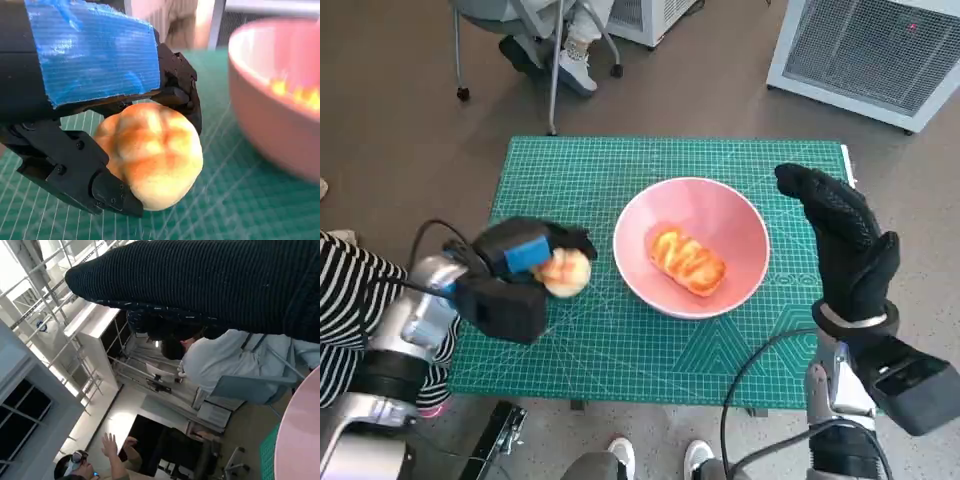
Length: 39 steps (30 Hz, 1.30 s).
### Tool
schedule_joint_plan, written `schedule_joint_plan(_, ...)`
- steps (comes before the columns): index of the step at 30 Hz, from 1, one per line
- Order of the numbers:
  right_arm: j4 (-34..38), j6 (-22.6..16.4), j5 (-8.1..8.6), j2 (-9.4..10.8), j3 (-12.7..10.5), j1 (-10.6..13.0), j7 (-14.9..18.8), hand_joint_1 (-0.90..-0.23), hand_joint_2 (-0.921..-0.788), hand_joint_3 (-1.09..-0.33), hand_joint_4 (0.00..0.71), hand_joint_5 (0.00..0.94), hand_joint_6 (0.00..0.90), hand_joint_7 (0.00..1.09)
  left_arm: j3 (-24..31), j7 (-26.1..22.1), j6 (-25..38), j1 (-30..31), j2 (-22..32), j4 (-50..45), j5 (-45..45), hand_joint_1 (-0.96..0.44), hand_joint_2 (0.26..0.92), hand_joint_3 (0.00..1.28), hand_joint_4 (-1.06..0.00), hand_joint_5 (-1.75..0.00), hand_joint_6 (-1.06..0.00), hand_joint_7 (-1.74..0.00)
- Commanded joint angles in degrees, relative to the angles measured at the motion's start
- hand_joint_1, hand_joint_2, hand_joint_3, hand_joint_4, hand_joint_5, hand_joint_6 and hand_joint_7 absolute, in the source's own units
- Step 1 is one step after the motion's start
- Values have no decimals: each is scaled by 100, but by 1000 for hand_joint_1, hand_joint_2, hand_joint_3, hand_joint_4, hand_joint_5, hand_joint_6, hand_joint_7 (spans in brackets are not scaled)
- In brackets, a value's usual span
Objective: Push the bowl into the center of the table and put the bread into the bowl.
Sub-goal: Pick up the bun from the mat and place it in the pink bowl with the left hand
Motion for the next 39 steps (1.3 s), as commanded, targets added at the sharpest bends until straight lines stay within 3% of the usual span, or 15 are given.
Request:
schedule_joint_plan(1, 79, 36, 46, -14, -14, 15, 35, -694, -921, -662, 107, 0, 15, 484, 499, 12, 57, -284, 81, -647, -473, 1, 870, 59, -859, -1003, -691, -1073)
schedule_joint_plan(8, 78, 31, 44, -11, -2, 34, 46, -694, -921, -662, 108, 0, 16, 483, 809, 458, 278, -338, -380, -1495, -595, 1, 873, 50, -861, -998, -696, -1069)
schedule_joint_plan(14, 83, 17, 31, -10, 8, 58, 50, -695, -921, -662, 108, 0, 16, 483, 599, 845, 160, -494, -916, -1622, -406, 0, 908, 45, -782, -1090, -632, -1135)
schedule_joint_plan(25, 48, -11, 11, -42, 2, 144, 48, -695, -921, -664, 105, 0, 15, 483, -119, 192, 305, -884, -1365, -1373, -231, 1, 919, 34, -784, -1055, -608, -1184)
schedule_joint_plan(28, 8, -5, 14, -54, -2, 177, 42, -694, -921, -666, 105, 0, 14, 484, -314, -76, 527, -947, -1491, -1256, -201, 0, 920, 143, -627, -1182, -511, -1321)
schedule_joint_plan(29, -4, 3, 18, -64, -10, 187, 39, -694, -921, -667, 105, 0, 14, 484, -405, -225, 603, -974, -1507, -1196, -177, -125, 921, 180, -545, -972, -499, -1362)
schedule_joint_plan(30, -15, 8, 21, -70, -14, 196, 38, -694, -921, -667, 105, 0, 14, 484, -472, -336, 663, -992, -1518, -1156, -160, -110, 891, 176, -483, -841, -436, -1223)
schedule_joint_plan(32, -35, 18, 27, -78, -20, 212, 35, -693, -921, -668, 105, 0, 13, 485, -575, -502, 745, -1020, -1503, -1107, -109, -71, 843, 125, -413, -387, -386, -694)
schedule_joint_plan(34, -59, 29, 38, -85, -30, 233, 35, -693, -921, -668, 105, 0, 13, 485, -707, -719, 869, -1065, -1452, -1082, 3, -101, 810, 69, -274, -158, -324, -352)
schedule_joint_plan(39, -103, 61, 54, -104, -58, 257, 22, -689, -921, -669, 105, 0, 12, 486, -879, -1123, 1052, -1201, -1394, -1088, 163, -239, 768, 23, -95, -27, -213, -101)
